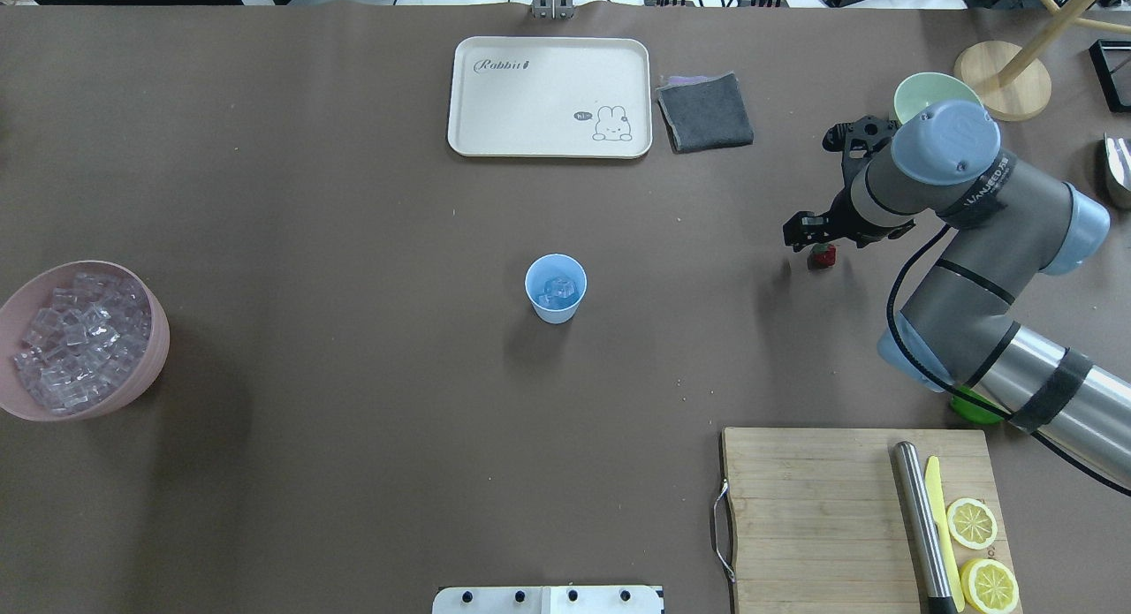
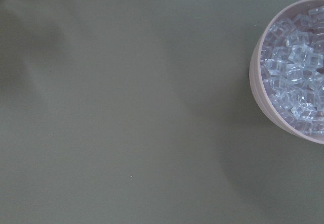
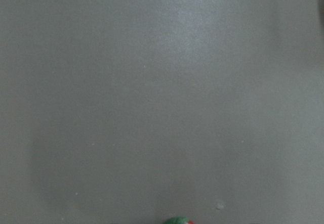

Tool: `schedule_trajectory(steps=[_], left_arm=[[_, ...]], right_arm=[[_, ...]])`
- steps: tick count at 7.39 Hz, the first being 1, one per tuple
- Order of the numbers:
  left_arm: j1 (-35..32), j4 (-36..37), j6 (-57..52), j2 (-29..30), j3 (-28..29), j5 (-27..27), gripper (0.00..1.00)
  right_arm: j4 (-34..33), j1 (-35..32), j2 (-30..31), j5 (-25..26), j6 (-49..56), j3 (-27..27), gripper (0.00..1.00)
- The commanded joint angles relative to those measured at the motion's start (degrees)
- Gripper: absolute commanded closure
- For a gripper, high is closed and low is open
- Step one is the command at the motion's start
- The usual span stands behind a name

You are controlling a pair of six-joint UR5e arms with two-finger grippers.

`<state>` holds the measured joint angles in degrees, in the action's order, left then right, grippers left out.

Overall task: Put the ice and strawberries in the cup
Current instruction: 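Move the right gripper down to the red strawberry and grasp it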

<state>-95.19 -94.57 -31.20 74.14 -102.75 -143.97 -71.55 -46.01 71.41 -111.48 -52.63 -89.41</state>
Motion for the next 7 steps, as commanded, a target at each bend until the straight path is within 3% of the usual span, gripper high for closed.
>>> schedule_trajectory(steps=[1, 3, 4, 7], left_arm=[[0.00, 0.00, 0.00, 0.12, -0.09, 0.00, 0.00], [0.00, 0.00, 0.00, 0.13, -0.09, 0.00, 0.00], [0.00, 0.00, 0.09, 0.13, -0.09, 0.00, 0.00], [0.00, 0.00, 0.00, 0.04, -0.17, 0.00, 0.00]], right_arm=[[0.00, 0.48, 0.66, 0.04, -0.11, -0.15, 0.39], [-0.09, 0.57, 0.57, 0.04, -0.20, -0.59, 0.85], [-0.09, 0.65, 0.49, 0.04, -0.11, -1.38, 1.00], [-3.75, 0.83, -3.62, -0.05, -4.03, -4.98, 1.00]])
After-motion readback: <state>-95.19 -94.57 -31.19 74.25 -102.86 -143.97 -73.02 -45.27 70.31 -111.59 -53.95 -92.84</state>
